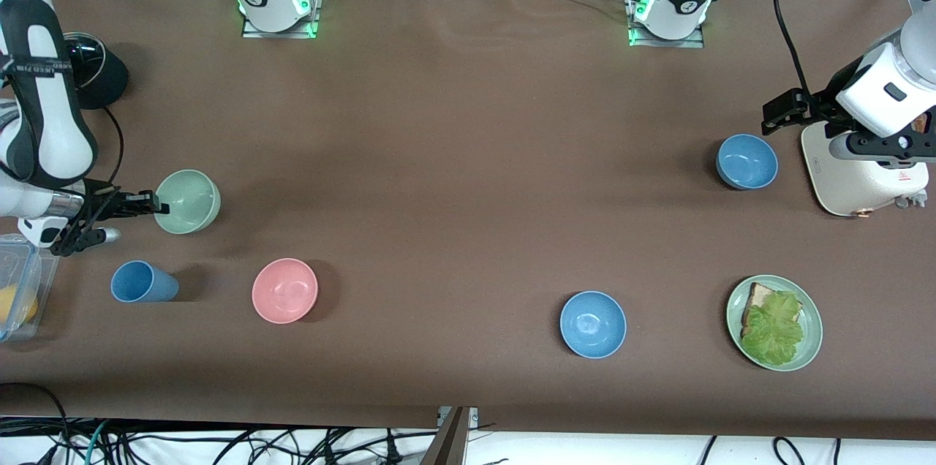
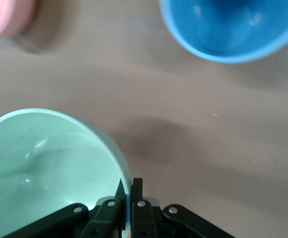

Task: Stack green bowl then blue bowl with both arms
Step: 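Close the right gripper on the green bowl rim, then slide the green bowl with the right gripper toward the table middle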

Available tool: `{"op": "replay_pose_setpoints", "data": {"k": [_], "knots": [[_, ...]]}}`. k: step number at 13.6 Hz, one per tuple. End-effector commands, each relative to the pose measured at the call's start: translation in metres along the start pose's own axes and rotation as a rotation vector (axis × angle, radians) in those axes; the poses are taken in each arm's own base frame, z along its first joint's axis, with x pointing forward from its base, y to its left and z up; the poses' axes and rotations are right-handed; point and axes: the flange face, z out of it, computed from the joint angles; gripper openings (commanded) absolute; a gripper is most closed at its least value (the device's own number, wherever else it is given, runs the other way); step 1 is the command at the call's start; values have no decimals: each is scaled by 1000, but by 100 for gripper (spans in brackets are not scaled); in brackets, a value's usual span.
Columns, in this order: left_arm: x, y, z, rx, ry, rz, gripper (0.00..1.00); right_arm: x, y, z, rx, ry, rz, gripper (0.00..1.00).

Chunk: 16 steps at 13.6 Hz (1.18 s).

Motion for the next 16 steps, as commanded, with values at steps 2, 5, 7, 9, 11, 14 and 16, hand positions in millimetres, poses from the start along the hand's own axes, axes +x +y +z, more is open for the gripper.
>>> {"op": "replay_pose_setpoints", "data": {"k": [2,5,7,9,11,14,16], "knots": [[-1,-2,-7,23,-2,-7,100,9,-60,-10,44,-8,53,0],[-1,-2,-7,23,-2,-7,100,24,-116,-6,57,-16,108,0],[-1,-3,-7,22,-2,-9,100,34,-158,0,56,-21,155,0],[-1,-2,-7,23,-2,-7,100,43,-197,8,39,-13,175,0],[-1,-2,-7,23,-2,-7,100,49,-235,18,27,-6,215,0],[-1,-2,-7,23,-2,-7,100,55,-295,33,12,16,291,0],[-1,-2,-7,23,-2,-7,100,55,-347,51,3,30,333,0]]}}
